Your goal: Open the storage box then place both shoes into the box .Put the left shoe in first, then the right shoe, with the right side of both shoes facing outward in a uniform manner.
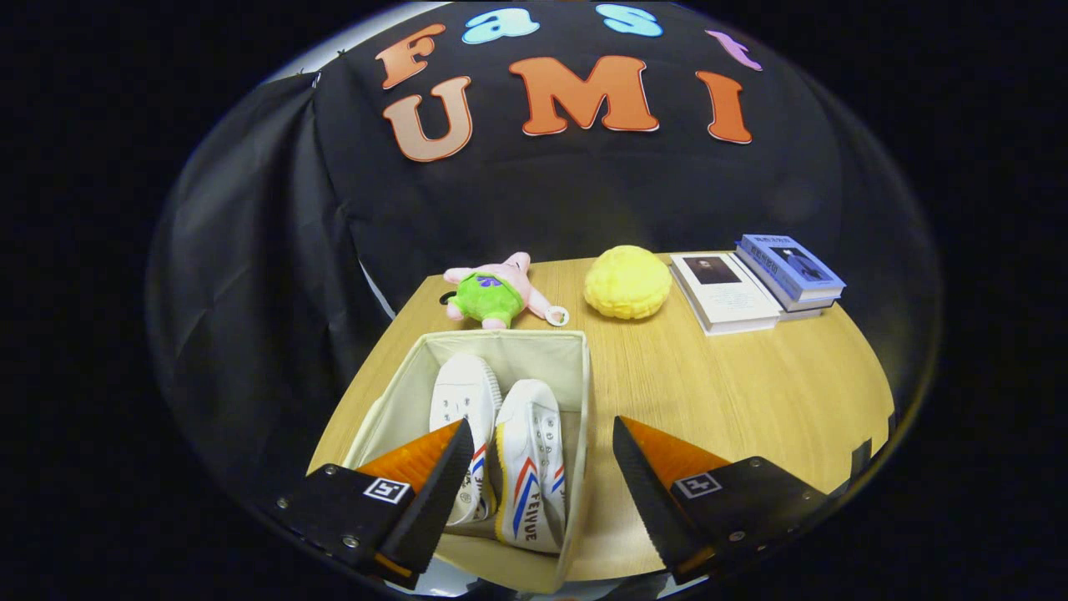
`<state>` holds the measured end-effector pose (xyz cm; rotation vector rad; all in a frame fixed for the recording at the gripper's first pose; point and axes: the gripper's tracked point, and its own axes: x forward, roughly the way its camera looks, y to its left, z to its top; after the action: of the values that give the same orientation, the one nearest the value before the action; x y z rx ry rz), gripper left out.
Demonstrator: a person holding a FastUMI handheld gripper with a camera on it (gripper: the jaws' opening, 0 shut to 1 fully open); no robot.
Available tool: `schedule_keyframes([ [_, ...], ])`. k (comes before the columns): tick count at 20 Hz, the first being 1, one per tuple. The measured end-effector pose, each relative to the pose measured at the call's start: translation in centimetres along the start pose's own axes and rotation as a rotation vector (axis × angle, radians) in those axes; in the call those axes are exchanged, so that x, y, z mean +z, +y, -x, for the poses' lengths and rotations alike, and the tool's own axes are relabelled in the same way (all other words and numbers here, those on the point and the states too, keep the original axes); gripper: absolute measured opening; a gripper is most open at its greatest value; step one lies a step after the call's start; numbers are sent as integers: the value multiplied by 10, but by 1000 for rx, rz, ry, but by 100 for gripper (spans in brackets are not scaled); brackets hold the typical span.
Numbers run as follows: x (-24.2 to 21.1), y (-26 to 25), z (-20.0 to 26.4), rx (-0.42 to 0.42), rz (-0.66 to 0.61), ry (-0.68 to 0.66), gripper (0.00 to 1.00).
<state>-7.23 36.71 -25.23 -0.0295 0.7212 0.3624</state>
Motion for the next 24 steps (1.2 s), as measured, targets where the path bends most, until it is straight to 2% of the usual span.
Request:
schedule_keyframes([
  [7, 85, -56, 24, -50, -2, -160, 99],
  [15, 191, -118, 96, -108, 58, -394, 99],
  [21, 231, -157, 152, -158, 48, -508, 99],
  [22, 228, -154, 166, -180, 48, -517, 99],
  [24, 242, -183, 174, -225, 54, -543, 99],
])
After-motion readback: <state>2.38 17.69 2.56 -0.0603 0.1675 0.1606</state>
